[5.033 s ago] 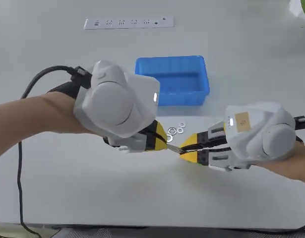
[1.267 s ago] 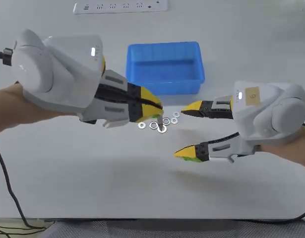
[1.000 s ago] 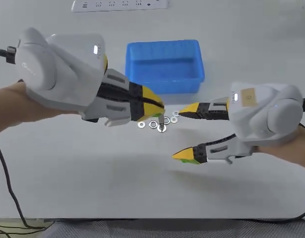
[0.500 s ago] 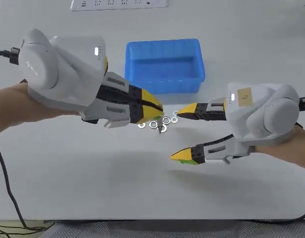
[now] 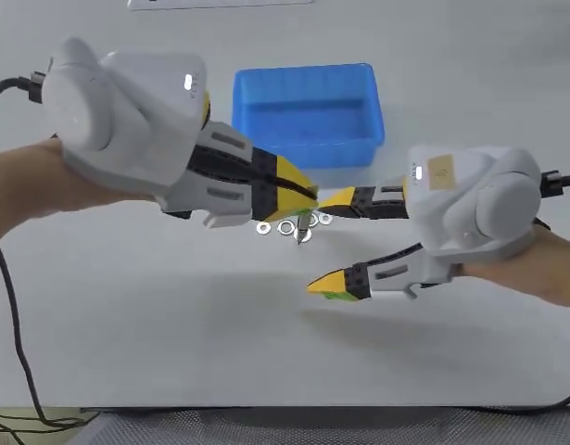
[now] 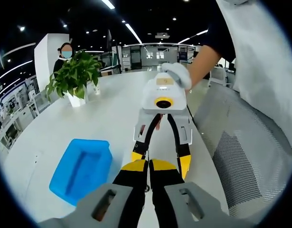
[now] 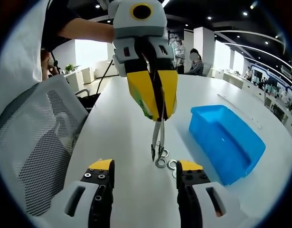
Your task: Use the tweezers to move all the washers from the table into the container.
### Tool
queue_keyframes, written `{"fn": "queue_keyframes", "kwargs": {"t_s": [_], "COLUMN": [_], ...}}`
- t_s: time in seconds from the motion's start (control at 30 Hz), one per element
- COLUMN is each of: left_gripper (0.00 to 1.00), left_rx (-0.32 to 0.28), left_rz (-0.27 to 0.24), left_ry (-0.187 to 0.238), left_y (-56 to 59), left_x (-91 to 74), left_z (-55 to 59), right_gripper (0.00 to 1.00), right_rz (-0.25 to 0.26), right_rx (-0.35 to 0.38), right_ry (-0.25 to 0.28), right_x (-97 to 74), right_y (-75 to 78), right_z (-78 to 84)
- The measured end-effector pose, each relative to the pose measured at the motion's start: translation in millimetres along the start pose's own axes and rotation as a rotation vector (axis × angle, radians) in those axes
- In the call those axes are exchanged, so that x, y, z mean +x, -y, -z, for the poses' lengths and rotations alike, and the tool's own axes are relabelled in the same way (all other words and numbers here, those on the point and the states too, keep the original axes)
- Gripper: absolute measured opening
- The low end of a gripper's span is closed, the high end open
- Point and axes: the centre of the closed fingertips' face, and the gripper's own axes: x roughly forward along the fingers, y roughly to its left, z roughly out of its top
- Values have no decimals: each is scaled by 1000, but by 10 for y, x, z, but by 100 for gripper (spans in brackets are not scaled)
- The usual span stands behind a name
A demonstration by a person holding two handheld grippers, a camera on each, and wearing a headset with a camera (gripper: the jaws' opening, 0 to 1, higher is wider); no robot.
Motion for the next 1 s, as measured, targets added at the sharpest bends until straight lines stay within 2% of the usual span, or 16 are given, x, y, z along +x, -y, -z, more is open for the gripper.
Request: {"fn": "queue_keyframes", "kwargs": {"t_s": [0.47,0.6,0.67,0.83,1.0], "left_gripper": [5,5,5,5,5], "left_rx": [4,-9,-29,-48,-65], "left_rz": [-17,-19,-23,11,11], "left_ry": [14,14,28,22,13], "left_y": [-3,-15,-29,32,-7], "left_x": [-9,8,4,-21,-51], "left_z": [-6,25,18,35,61], "right_gripper": [53,53,53,53,53], "right_rz": [1,4,4,-3,-15], "right_rx": [22,23,26,26,27], "right_ry": [6,4,5,5,5], "right_x": [-14,-15,-16,3,98], "right_y": [-35,-20,-20,-14,21], "right_z": [35,44,47,36,-13]}}
